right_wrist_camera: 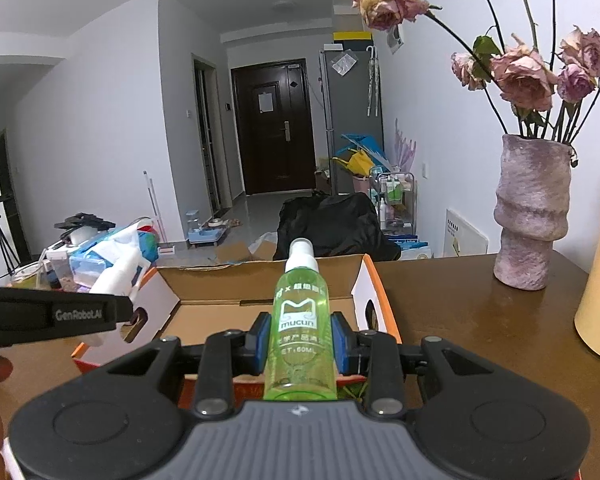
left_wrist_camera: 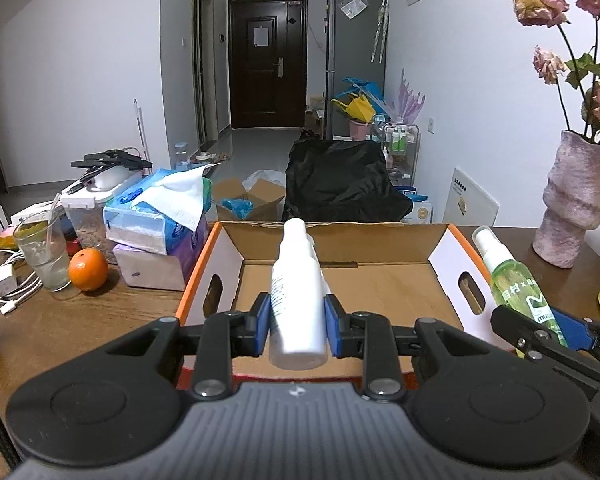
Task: Organize rigid objects
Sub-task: 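Carry the white bottle with the left tool while the right tool carries the green bottle into the box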
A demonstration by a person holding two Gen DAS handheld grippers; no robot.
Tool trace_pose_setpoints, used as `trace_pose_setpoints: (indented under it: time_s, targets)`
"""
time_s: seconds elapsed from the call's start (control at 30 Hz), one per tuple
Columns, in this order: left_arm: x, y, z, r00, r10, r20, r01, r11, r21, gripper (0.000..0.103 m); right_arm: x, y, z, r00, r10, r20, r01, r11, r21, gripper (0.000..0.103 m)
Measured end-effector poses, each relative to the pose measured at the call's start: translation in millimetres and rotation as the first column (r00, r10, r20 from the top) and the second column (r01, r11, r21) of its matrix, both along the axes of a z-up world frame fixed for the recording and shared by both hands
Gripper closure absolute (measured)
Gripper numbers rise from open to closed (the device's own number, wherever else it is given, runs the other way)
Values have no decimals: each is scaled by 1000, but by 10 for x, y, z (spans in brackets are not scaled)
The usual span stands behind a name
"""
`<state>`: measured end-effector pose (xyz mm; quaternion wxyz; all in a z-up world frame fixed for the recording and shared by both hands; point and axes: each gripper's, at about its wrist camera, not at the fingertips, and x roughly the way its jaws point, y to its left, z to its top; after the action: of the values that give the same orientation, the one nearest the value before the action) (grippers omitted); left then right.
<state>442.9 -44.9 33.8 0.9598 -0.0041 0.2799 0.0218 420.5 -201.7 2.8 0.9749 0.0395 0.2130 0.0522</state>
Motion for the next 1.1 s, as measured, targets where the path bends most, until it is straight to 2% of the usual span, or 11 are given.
trace_pose_setpoints:
  time_s: [0.67,1.1]
  targets:
    - [737,46,-300,998,60,-24,-59,998,26,74,727,139,-185,1000,-7,-10,7,1000,-7,73]
    - [992,67,-536,994,99,-40,-96,993,65,74,1068,132,-408,999,-14,-48,15,1000,6,73]
